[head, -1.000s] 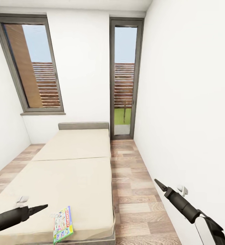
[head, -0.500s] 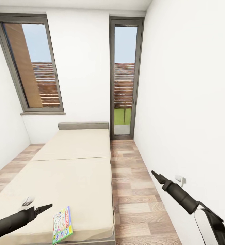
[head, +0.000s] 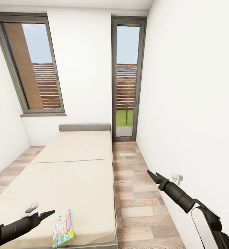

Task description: Put all the toys in the child's room - the three board games (two on the bed and one on the table), the two jigsaw puzzles on the table, and the tennis ball on the table - inside the toy box on the table in the child's room.

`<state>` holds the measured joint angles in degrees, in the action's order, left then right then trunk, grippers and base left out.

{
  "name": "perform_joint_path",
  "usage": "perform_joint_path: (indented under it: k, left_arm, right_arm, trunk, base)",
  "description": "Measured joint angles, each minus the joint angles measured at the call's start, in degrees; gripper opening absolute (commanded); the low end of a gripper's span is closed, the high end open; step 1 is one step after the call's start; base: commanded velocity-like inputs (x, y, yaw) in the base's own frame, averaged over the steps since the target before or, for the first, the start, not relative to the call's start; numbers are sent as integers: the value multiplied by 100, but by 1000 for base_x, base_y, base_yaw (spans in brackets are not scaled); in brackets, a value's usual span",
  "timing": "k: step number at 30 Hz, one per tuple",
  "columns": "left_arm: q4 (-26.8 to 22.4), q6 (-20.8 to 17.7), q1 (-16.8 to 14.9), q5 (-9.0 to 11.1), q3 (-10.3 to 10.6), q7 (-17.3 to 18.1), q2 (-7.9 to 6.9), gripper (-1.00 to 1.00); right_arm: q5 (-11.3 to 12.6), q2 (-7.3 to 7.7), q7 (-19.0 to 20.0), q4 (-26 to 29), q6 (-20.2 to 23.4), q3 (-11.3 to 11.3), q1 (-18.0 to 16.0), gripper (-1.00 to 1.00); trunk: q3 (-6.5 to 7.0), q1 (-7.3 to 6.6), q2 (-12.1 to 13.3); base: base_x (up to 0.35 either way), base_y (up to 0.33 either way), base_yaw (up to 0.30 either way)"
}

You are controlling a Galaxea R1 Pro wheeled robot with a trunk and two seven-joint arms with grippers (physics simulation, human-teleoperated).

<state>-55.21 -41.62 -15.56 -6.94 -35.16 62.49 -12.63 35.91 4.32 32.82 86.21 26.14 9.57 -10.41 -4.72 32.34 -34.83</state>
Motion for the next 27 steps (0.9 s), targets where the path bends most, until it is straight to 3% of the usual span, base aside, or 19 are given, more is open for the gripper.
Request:
perform_joint_path:
  k: [24,27]
  left_arm:
    - [102,-2,-172,-14,-1,-5,-62,100]
    - [103,-8,-187,-19,2,19,-69,100]
  right_arm:
    - [55,-23,-292,-292,-53,-24,-2,100]
    - [52,-83,-339,-410,-54,-21,-6,100]
  trunk:
    - [-433,528,-965]
    - [-487,594,-1085]
  base:
    - [0,0,0]
    - [0,0,0]
